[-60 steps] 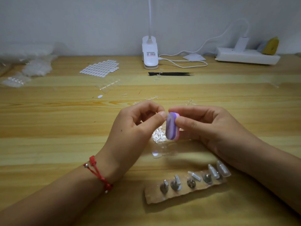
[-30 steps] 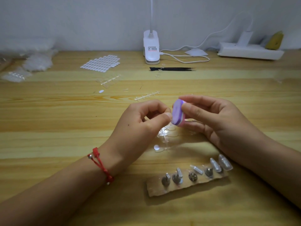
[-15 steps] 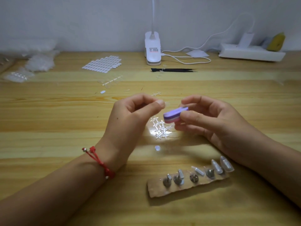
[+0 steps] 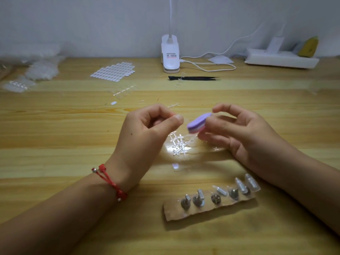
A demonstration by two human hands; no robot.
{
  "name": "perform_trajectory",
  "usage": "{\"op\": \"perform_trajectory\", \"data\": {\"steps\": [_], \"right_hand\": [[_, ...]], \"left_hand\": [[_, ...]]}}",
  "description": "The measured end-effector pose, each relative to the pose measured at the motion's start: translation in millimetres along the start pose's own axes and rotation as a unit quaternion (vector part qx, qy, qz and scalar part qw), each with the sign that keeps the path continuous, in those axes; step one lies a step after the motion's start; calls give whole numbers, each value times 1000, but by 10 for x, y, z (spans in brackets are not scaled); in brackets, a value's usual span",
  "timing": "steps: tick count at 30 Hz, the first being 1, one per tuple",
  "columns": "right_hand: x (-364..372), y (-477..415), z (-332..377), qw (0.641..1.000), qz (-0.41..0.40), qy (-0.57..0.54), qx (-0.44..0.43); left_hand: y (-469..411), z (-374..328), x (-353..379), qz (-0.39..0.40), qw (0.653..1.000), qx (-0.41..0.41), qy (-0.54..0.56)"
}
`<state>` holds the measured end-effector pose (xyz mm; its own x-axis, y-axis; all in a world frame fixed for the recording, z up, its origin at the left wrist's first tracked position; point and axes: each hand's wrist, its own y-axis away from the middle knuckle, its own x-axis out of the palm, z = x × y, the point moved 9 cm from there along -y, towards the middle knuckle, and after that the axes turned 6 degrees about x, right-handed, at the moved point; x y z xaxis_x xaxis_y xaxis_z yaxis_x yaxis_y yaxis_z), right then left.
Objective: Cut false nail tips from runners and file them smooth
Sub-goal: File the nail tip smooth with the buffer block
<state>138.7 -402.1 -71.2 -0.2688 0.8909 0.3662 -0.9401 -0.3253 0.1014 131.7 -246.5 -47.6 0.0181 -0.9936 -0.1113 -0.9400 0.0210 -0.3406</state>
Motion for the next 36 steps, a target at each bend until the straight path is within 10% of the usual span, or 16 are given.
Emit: {"op": "perform_trajectory", "data": {"steps": [36], "right_hand": [[17,13,7,999,-1,39,-15]], "left_hand": [[4,-12,123,74,994,19,-77]]}}
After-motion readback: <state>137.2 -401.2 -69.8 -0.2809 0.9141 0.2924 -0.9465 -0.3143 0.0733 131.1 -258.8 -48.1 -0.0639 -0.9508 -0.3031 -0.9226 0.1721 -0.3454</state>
